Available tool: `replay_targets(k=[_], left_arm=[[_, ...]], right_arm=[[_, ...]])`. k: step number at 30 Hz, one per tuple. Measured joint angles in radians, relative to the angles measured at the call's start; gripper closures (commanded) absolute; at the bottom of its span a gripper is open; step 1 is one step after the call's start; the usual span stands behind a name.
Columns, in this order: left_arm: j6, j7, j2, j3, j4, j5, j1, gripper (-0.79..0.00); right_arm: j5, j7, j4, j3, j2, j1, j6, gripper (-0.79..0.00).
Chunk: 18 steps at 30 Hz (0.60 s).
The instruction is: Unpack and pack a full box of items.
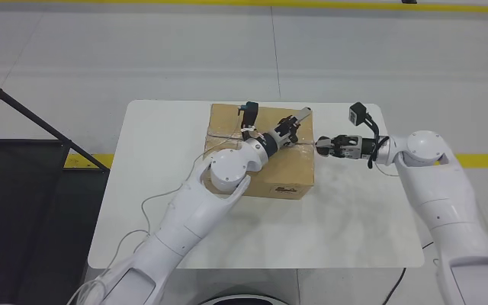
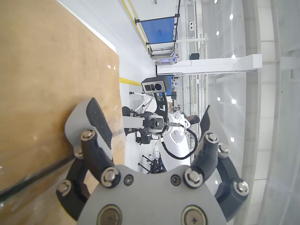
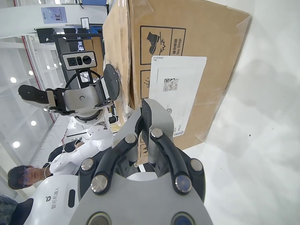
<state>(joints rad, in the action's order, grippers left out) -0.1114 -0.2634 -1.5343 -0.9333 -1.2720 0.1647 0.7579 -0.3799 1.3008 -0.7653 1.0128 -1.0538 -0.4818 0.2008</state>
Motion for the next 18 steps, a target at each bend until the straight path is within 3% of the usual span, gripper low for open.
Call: replay_targets(k=[18], left_arm=[[0.016,0.017,-0.021,0.006,0.01,-0.014,-0.002,-0.785]], right_arm=[[-0.081,0.023,0.091,-0.008,-0.028,0.016,0.08,0.0]])
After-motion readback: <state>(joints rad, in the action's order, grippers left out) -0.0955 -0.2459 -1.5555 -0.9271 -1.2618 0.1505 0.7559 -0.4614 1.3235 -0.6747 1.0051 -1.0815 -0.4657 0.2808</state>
